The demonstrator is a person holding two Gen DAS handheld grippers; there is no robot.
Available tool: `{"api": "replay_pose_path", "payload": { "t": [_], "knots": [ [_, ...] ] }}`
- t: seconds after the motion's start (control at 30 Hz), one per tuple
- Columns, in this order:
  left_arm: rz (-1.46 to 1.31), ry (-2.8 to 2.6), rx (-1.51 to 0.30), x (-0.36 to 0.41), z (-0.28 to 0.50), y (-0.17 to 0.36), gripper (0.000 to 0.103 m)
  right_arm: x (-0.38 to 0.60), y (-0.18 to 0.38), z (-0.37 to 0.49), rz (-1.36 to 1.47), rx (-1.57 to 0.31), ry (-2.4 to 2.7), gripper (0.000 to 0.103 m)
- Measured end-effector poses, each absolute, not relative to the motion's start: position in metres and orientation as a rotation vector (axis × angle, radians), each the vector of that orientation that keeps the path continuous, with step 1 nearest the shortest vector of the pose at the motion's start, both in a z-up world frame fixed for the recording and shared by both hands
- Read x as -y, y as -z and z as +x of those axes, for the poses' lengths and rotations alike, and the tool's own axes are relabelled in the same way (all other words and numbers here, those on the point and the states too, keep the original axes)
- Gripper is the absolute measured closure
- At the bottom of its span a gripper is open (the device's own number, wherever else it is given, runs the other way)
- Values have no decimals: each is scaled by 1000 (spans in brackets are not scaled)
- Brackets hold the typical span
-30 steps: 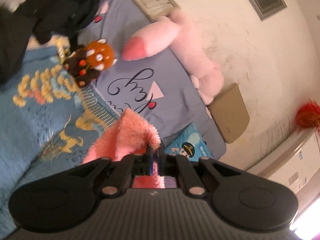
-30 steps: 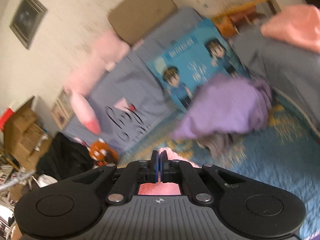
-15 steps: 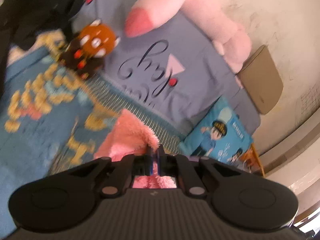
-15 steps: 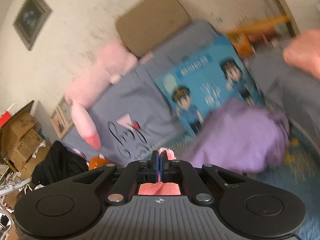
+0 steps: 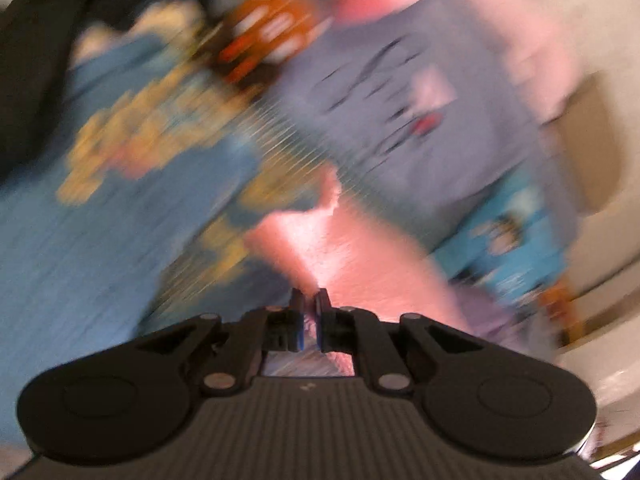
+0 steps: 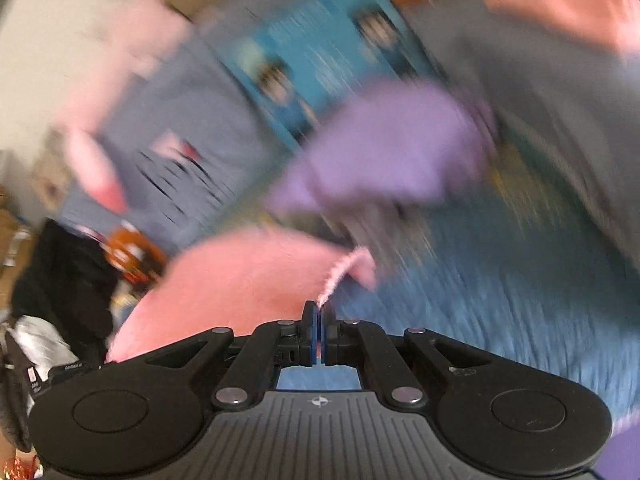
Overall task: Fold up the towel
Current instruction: 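Lay the pink towel flat on the quilt and open both tools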
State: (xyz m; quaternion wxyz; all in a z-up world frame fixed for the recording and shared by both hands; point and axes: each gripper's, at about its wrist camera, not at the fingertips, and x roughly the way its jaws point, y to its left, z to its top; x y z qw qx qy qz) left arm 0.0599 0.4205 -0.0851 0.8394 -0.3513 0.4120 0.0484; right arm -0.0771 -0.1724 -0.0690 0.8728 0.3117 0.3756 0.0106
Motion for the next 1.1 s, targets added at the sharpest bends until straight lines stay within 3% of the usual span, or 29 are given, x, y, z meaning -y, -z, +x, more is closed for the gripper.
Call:
{"api": "replay_pose_path", "payload": {
  "t": [0.23, 0.33, 0.63, 0.9, 1.0, 1.03, 1.07, 1.1],
  "knots": [
    [-620, -263, -995, -428, 46, 146, 98, 161, 136, -83, 648, -920, 65, 101],
    [-610, -299, -985, -435, 39, 145, 97, 156, 164, -86, 646, -978, 103, 101],
    [-473, -248, -947, -422, 5, 124, 97, 160, 175, -92, 565, -998, 184, 101],
    [-204, -33, -947, -323, 2, 115, 97, 164, 185, -98, 492, -1014, 256, 97],
    [-141, 86, -947, -277, 1, 118, 82, 166, 183, -99, 484, -995, 256, 93],
    [-135, 116, -946, -264, 0, 120, 66, 167, 179, -97, 492, -973, 237, 87],
    [-128, 137, -944, -254, -1, 121, 57, 167, 175, -94, 499, -952, 217, 75],
    [-121, 150, -940, -245, -3, 122, 54, 167, 172, -88, 502, -928, 190, 67]
  ]
}}
